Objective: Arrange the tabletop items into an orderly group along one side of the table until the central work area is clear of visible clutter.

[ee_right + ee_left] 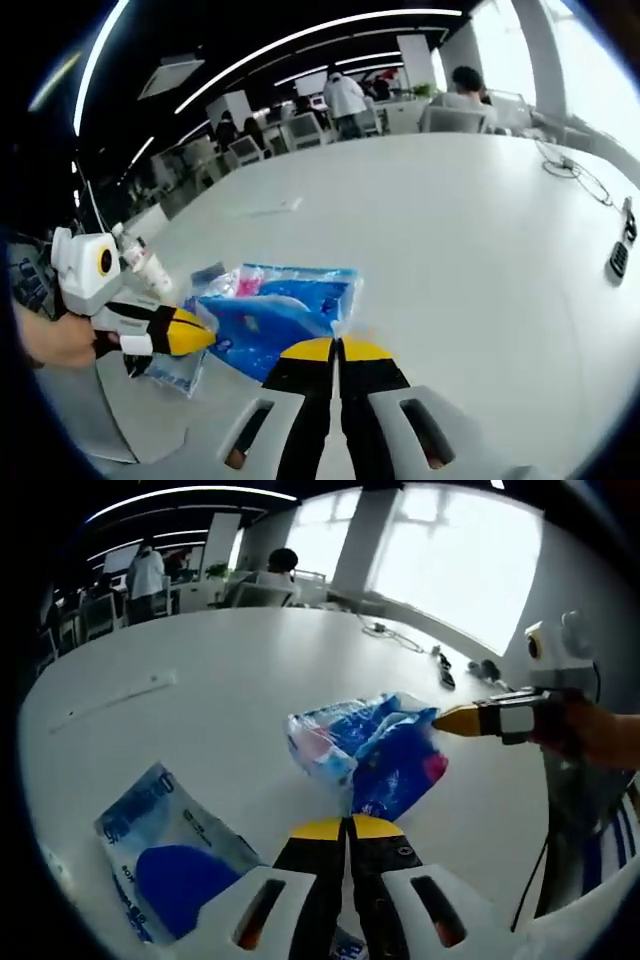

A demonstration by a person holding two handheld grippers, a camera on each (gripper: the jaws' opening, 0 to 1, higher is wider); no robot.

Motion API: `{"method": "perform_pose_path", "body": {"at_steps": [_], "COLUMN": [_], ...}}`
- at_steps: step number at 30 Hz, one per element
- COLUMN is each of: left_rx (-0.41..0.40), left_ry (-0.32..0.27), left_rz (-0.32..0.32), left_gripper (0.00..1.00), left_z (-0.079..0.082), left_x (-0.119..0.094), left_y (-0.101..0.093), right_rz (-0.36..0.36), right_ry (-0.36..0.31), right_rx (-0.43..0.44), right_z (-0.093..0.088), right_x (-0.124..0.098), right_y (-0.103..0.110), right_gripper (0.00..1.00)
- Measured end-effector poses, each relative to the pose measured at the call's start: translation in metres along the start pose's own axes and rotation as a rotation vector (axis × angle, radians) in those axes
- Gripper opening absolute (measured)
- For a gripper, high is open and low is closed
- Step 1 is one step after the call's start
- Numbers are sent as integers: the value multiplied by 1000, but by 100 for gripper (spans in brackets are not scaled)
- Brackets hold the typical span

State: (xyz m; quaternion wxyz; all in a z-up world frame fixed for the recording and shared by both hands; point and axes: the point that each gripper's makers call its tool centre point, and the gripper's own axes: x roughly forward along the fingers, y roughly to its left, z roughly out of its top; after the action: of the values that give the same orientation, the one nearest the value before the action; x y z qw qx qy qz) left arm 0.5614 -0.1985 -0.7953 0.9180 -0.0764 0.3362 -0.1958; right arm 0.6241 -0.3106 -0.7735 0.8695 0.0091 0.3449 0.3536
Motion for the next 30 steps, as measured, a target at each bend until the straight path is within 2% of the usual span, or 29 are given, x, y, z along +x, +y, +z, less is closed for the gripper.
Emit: {"method": "perform_pose_path", "body": {"at_steps": [8, 21, 30], "left_rx": [-11, -51, -83], "left_ry": [49, 74, 85], "left_rz": [10, 20, 25], "left_gripper": [0, 0, 0], "left_z": [-12, -21, -25], "left_x": [7, 14, 16], "left_y": [11, 20, 22], "right_rz": [20, 25, 26], "right_ry": [36, 63, 65], "right_rx": [-12, 4, 8], "right_z": [-8, -19, -18], "right_x": [20, 34, 36], "right_y": [1, -3, -3], "right_gripper": [0, 0, 0]}}
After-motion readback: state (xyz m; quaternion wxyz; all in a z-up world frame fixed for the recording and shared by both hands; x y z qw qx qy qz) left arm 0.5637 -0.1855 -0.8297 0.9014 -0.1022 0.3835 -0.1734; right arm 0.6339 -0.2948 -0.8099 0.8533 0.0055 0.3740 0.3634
